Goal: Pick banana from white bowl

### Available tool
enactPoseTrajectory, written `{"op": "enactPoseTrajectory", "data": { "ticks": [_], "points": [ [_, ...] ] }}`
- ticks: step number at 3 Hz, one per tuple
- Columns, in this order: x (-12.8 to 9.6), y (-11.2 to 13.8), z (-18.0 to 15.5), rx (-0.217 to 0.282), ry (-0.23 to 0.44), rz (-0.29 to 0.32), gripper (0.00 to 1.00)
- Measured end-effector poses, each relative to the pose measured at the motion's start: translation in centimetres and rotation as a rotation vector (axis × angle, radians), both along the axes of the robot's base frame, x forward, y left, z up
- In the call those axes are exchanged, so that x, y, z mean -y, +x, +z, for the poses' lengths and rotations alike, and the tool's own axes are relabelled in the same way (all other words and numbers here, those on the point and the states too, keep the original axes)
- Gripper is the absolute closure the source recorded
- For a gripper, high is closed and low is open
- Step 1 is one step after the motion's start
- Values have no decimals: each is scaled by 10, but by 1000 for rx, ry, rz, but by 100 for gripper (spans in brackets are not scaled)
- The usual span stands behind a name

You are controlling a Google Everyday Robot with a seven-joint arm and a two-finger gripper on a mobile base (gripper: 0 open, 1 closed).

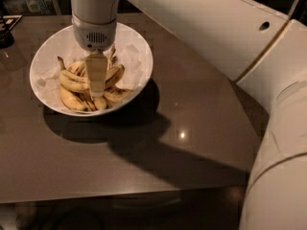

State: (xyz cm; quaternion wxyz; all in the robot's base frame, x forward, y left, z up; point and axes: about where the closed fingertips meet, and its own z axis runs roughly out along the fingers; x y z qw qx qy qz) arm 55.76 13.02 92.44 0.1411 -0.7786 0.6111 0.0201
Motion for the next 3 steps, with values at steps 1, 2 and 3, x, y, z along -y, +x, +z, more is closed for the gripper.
{"op": "enactPoseTrajectory", "data": {
  "ticks": [1,2,3],
  "points": [
    [-10,1,-6,-18,-3,21,26],
    [-19,2,-14,-31,-14,48,29],
    [-26,3,-23,-52,-27,72,32]
  ]
}}
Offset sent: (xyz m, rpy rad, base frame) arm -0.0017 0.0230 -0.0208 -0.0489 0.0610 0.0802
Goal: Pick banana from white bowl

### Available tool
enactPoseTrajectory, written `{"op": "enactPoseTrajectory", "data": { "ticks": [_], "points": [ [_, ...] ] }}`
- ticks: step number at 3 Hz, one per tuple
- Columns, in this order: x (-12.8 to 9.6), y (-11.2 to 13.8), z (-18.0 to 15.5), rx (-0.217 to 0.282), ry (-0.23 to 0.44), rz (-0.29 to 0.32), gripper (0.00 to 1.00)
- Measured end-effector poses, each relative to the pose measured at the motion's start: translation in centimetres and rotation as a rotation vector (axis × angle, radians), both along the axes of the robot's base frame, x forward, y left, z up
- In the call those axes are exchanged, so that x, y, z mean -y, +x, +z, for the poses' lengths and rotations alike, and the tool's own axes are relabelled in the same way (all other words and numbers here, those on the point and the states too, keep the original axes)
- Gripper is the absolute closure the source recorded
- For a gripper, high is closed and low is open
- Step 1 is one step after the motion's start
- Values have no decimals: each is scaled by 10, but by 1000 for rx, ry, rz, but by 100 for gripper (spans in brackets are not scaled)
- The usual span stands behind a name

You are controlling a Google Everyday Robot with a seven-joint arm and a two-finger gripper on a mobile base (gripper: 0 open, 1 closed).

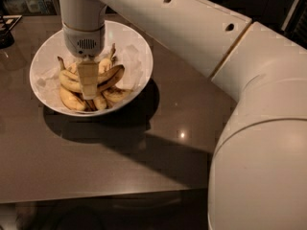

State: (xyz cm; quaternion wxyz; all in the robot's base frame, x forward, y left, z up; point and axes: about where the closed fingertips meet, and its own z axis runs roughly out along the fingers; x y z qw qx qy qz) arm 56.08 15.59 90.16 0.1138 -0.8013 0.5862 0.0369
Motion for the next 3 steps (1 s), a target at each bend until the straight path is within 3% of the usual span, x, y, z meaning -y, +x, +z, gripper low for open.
{"op": "enactPoseTrajectory", "data": {
  "ticks": [1,3],
  "points": [
    [-6,-1,-7,-16,-7,21,29],
    [-6,-1,-7,-16,-7,21,72]
  ]
}}
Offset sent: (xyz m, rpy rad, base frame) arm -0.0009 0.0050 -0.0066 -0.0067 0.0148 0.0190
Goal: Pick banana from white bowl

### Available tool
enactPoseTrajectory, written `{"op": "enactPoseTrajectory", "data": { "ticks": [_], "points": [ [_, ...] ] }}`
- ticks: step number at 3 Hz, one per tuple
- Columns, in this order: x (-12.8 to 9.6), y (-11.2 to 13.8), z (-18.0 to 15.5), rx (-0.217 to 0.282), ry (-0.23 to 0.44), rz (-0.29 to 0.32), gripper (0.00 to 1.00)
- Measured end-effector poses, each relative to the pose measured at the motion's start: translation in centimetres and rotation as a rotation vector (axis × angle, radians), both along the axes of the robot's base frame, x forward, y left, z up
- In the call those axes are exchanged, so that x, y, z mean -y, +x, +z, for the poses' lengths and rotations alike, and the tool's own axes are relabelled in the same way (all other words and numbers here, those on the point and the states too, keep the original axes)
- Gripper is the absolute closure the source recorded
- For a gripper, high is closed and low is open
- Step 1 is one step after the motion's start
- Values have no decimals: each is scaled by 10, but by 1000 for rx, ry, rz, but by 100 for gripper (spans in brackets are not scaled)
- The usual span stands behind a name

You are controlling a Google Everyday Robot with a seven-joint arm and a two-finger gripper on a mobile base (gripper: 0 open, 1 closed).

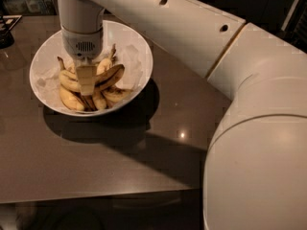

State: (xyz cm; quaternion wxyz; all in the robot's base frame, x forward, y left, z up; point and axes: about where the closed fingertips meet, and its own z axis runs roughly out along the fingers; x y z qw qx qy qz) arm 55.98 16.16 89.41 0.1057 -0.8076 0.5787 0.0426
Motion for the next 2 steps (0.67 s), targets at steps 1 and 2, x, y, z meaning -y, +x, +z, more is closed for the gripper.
{"op": "enactPoseTrajectory", "data": {
  "ticks": [1,2],
  "points": [
    [0,0,0,0,0,0,94],
    [7,-14,21,51,67,11,100]
  ]
}}
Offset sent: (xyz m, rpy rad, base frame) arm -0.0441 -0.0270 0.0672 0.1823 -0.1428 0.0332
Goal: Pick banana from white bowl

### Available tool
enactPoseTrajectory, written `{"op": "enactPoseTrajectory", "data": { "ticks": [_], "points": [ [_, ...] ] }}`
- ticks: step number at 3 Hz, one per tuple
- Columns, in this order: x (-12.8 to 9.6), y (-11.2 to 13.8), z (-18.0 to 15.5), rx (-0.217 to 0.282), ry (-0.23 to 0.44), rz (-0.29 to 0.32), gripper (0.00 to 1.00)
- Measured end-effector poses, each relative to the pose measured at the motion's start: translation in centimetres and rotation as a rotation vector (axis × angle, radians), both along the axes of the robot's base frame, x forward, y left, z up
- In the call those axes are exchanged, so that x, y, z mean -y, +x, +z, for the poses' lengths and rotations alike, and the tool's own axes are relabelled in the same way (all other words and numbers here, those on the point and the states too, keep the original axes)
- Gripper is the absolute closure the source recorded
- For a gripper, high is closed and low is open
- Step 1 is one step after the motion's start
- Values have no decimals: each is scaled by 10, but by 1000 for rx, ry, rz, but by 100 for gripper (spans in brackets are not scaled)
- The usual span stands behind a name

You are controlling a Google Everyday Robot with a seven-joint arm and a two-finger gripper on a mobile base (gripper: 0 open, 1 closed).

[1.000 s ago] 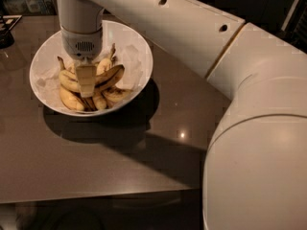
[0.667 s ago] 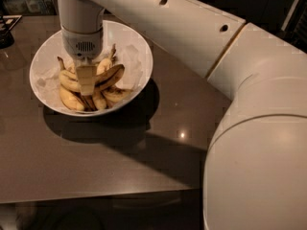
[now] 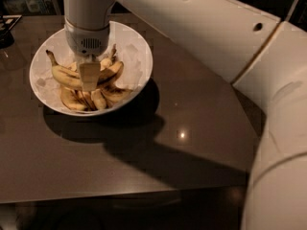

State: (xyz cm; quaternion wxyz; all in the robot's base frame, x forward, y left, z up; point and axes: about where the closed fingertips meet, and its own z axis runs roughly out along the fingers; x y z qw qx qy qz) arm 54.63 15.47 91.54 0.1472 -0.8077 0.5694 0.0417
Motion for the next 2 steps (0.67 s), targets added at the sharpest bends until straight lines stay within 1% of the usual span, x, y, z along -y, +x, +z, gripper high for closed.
{"op": "enactPoseTrajectory", "data": {
  "ticks": [1,2],
  "points": [
    [13,-33,39,91,68,39,100],
    [21,-70,71,160,72,82,100]
  ]
}}
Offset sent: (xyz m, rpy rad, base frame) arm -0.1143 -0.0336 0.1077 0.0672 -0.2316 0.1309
